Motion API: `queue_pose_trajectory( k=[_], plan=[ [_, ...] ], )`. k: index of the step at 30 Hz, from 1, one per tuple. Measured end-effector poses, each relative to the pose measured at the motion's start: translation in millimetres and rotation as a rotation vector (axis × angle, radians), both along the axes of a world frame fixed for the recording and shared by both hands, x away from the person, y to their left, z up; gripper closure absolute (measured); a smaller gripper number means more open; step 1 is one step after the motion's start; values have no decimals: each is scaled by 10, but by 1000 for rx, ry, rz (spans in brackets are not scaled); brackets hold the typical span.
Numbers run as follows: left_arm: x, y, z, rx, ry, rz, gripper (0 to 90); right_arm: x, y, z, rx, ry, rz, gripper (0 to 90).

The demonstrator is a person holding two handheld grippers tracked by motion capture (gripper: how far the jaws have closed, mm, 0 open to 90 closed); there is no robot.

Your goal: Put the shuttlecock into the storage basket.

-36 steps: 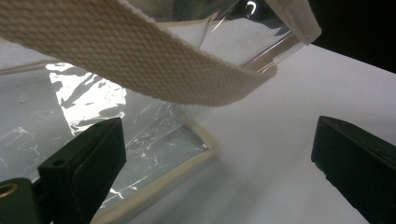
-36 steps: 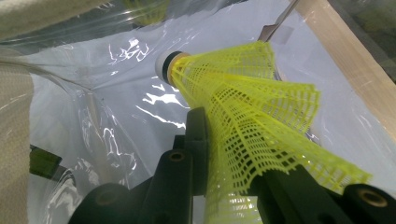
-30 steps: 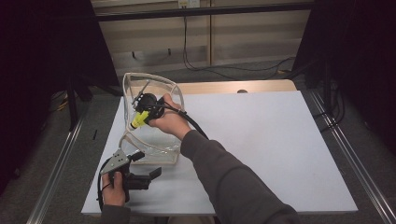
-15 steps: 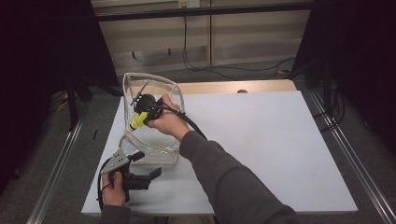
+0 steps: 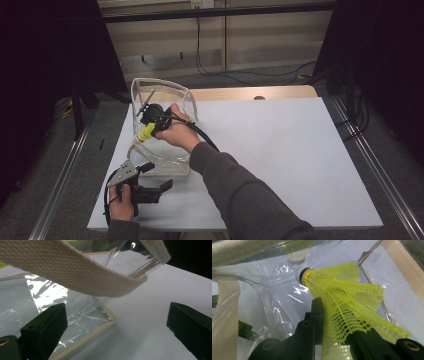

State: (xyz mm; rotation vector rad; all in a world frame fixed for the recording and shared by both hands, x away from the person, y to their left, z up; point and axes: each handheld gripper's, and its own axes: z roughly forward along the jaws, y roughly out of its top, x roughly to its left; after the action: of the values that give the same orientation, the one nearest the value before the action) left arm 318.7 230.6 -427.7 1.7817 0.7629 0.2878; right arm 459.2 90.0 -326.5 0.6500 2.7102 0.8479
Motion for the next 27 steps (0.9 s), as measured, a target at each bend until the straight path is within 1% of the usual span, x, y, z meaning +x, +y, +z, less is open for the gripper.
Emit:
queue_pose_trajectory(
  k=[1, 2, 3, 8, 9, 11, 16, 18, 19, 21, 23, 25, 27],
  plan=[
    [0, 0, -1, 0, 1, 1, 30, 3, 10, -12, -6, -2, 9, 793],
    [-2, -1, -2, -2, 4, 2, 30, -1, 21, -23, -5, 2, 6, 793],
    [0, 4, -1, 5, 1, -1, 30, 4, 29, -37, -6, 0, 8, 792],
    [-2, 4, -3, 5, 0, 11, 30, 13, 59, -102, -20, 26, 5, 789],
    [-2, 3, -4, 5, 2, 10, 30, 15, 66, -114, -18, 28, 15, 789],
    [-1, 8, -2, 8, -1, 9, 30, 13, 79, -129, -23, 22, 20, 788],
    [-3, 6, -4, 1, 0, 12, 30, 18, 90, -162, -26, 35, 17, 785],
    [-3, 4, -5, 2, 0, 12, 30, 15, 95, -174, -38, 35, 22, 784],
    [-4, 3, -5, 1, 0, 12, 30, 12, 100, -178, -41, 45, 25, 784],
    [-4, 1, -6, 1, 1, 11, 30, 8, 109, -192, -48, 42, 33, 783],
    [-4, 5, -5, 7, -1, 9, 30, 3, 119, -207, -44, 52, 36, 782],
    [-4, 5, -5, 7, -2, 9, 30, -4, 125, -230, -52, 51, 35, 779],
    [-5, 2, -7, 2, 0, 12, 30, -5, 133, -250, -54, 61, 40, 777]
  ],
)
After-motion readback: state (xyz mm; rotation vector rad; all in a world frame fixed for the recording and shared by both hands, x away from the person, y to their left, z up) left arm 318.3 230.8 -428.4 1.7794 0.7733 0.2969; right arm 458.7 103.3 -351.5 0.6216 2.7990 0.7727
